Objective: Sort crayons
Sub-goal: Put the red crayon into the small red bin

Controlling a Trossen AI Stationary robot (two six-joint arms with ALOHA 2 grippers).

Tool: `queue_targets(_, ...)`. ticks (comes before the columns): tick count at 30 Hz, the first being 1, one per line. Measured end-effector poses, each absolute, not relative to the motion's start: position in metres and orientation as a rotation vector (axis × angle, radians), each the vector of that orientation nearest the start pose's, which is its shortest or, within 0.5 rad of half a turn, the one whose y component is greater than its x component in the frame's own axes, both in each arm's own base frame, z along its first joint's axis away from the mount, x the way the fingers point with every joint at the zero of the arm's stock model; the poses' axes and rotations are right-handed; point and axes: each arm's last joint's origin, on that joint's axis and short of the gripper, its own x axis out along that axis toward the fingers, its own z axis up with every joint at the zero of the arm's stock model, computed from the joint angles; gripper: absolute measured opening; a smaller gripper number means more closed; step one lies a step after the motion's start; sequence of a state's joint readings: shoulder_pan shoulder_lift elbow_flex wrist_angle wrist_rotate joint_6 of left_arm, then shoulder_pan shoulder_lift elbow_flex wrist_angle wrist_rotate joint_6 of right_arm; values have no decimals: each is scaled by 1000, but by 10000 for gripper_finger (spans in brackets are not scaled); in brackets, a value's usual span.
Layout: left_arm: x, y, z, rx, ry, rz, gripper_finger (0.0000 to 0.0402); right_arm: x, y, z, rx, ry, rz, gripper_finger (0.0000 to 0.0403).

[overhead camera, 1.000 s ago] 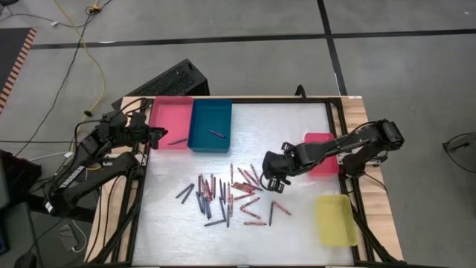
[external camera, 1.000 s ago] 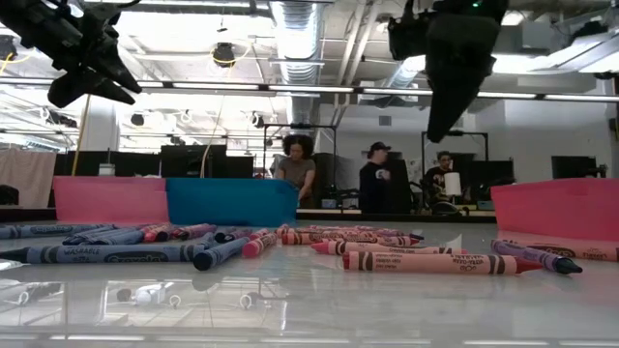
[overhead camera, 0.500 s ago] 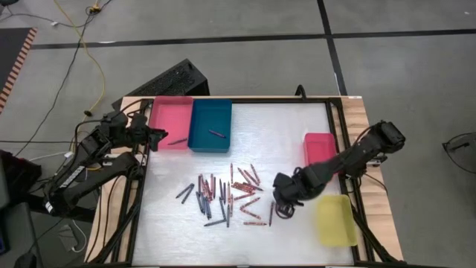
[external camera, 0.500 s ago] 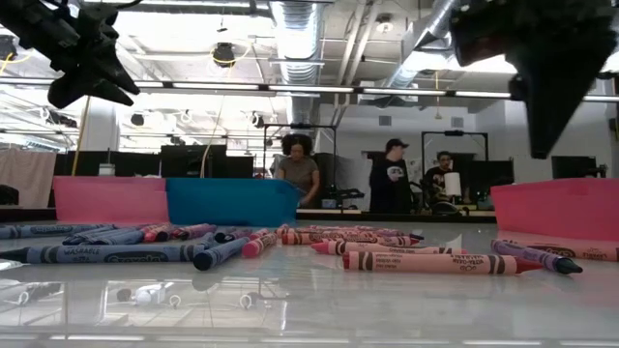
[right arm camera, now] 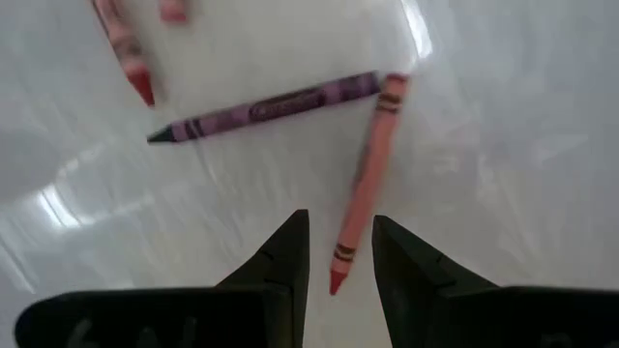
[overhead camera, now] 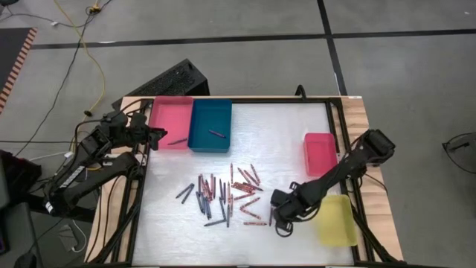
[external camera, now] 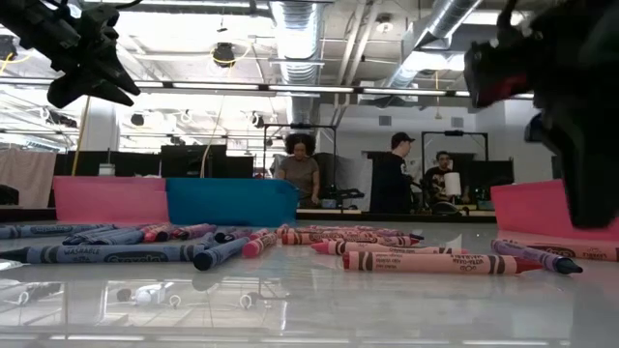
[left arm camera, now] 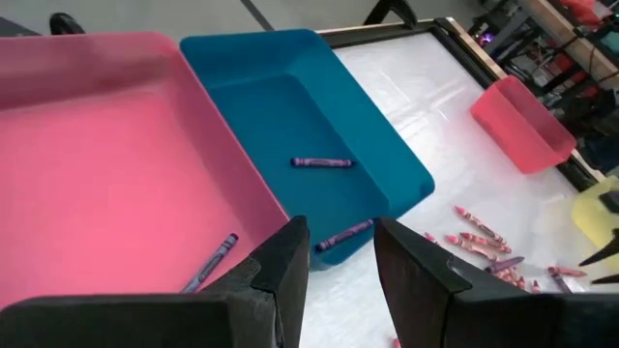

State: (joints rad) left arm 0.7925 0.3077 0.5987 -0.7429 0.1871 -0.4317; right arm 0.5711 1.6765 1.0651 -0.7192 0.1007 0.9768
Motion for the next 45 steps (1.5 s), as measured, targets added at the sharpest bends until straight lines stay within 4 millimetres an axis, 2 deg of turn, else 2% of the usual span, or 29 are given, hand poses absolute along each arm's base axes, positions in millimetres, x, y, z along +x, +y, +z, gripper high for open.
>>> queue_targets(7, 55, 48, 269, -633, 271, 679, 110, 270, 158, 165, 339, 1374, -255, 111)
queue_targets(15, 54, 48, 269, -623, 272, 695, 110, 273, 146, 163, 310, 1422, -256, 107)
queue_targets(18, 54, 48, 269, -623, 272, 695, 110, 277, 142, 157, 316, 1444, -269, 80)
queue_targets(23, 54, 48, 269, -623, 272, 695, 110, 278, 138, 145, 297, 1487, -273, 13)
queue_targets(28, 54, 48, 269, -620, 272, 695, 110, 278, 137, 146, 298, 1484, -270, 10)
queue_targets(31, 54, 48, 269, -620, 273, 695, 110, 277, 137, 149, 303, 1476, -269, 5)
queue_targets(36, 54, 48, 269, -620, 273, 695, 110, 272, 133, 166, 304, 1413, -283, 3)
queue_targets(41, 54, 48, 269, -620, 273, 696, 110, 260, 120, 195, 302, 1323, -386, 2)
queue_targets(45, 54, 48, 269, -620, 273, 696, 110, 245, 111, 211, 288, 1312, -475, 2)
